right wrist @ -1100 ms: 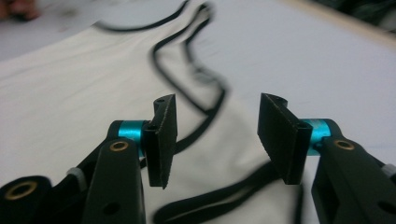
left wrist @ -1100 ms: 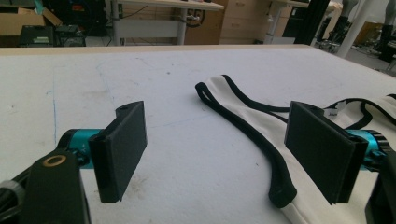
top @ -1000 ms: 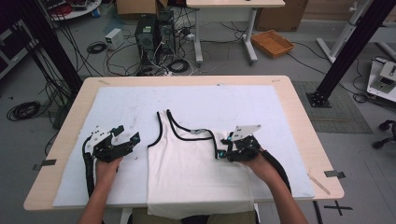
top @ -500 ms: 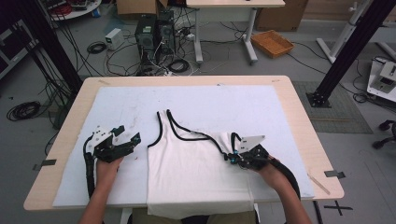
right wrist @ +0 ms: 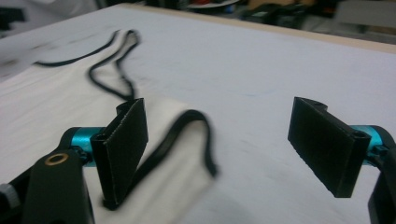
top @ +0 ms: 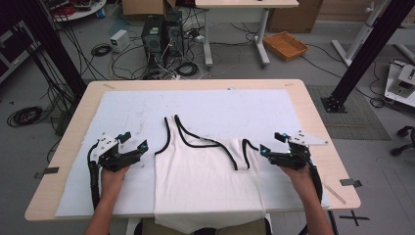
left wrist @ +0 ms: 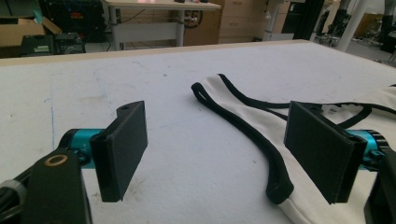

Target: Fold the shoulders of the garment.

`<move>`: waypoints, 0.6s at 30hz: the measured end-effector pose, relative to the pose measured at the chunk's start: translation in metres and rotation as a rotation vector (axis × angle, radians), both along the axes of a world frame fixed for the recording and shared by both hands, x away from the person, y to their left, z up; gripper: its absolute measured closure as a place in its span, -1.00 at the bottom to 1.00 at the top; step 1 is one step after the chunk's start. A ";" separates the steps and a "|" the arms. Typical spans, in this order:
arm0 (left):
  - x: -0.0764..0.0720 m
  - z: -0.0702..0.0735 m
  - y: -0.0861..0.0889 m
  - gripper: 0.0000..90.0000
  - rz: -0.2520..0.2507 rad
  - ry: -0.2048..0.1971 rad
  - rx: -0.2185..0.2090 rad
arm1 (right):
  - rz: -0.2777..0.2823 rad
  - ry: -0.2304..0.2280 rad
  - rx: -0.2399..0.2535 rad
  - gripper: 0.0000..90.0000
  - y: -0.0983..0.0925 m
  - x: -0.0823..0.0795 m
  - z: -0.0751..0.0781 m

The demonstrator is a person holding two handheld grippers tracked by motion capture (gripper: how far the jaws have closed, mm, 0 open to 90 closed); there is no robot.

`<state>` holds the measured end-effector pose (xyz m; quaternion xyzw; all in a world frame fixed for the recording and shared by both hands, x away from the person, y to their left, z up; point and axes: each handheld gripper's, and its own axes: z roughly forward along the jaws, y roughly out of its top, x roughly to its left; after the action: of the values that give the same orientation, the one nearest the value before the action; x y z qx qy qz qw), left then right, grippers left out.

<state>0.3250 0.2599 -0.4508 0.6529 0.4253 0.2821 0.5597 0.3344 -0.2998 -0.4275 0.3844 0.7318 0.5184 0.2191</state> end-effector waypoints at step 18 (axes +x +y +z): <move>-0.009 -0.001 0.003 -0.52 0.015 -0.039 -0.020 | -0.106 -0.031 0.000 -0.56 -0.025 -0.003 -0.011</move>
<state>0.3164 0.2626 -0.4517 0.6386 0.4220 0.2944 0.5722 0.3318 -0.3249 -0.4383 0.4145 0.7070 0.5118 0.2576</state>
